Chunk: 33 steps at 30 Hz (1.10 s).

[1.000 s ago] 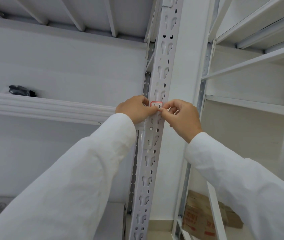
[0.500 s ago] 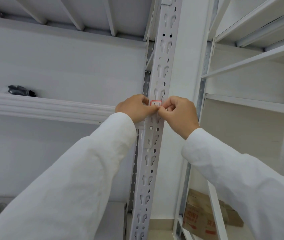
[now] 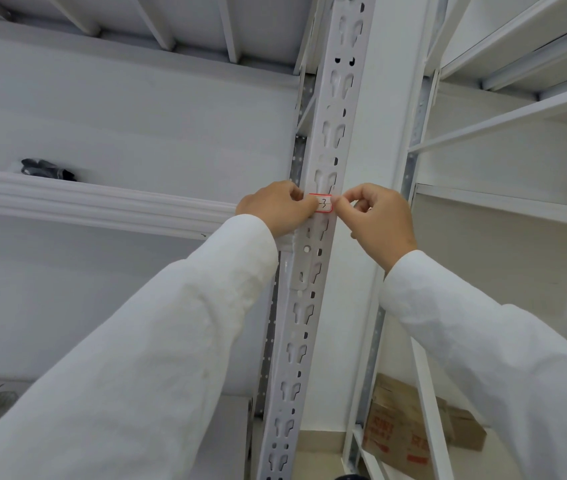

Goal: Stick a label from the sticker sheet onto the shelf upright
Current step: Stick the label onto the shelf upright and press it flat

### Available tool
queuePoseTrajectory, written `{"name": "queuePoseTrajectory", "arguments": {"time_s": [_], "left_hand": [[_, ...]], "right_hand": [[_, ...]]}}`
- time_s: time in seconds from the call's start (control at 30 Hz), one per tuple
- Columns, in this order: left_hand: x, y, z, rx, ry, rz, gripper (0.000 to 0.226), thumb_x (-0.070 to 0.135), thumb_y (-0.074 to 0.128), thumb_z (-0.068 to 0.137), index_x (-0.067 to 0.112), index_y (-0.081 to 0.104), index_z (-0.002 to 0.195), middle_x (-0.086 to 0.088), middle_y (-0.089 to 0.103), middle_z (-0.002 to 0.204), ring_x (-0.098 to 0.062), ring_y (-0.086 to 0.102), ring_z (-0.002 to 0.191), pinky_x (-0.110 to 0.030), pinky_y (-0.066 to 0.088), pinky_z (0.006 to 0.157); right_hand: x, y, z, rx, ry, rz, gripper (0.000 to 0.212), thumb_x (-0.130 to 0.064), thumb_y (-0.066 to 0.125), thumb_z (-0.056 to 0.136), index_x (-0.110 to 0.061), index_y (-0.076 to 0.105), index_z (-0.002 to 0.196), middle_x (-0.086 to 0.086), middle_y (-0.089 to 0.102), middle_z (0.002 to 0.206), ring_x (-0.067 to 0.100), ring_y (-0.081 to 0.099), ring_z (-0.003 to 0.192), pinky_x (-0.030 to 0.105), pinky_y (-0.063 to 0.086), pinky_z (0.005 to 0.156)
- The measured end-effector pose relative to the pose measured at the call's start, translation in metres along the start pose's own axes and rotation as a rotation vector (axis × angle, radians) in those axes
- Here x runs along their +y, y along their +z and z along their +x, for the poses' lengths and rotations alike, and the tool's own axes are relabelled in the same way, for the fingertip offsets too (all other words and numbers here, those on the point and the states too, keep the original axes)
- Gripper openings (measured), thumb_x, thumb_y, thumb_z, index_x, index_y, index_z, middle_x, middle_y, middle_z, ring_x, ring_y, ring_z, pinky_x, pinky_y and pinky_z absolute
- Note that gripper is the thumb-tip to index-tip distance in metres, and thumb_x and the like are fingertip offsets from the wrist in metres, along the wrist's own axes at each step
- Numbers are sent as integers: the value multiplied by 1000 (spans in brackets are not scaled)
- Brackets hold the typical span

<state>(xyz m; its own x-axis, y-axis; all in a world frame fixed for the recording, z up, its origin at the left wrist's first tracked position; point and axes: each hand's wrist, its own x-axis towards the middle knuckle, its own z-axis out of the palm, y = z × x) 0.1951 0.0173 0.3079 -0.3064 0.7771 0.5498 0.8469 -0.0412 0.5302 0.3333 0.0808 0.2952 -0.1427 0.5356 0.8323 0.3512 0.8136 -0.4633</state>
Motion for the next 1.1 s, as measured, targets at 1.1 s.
{"name": "queuePoseTrajectory", "arguments": {"time_s": [1.1], "left_hand": [[-1,-1,2,-28,4,-25,28,49,45,89,24,53,95,2,60,104,-23,57,103,-35,39,92]], "right_hand": [[-6,0,2,-38,-34,-47,14,-35,63,78,-30,59,66,-6,50,51,25,63,64,33,50,63]]}}
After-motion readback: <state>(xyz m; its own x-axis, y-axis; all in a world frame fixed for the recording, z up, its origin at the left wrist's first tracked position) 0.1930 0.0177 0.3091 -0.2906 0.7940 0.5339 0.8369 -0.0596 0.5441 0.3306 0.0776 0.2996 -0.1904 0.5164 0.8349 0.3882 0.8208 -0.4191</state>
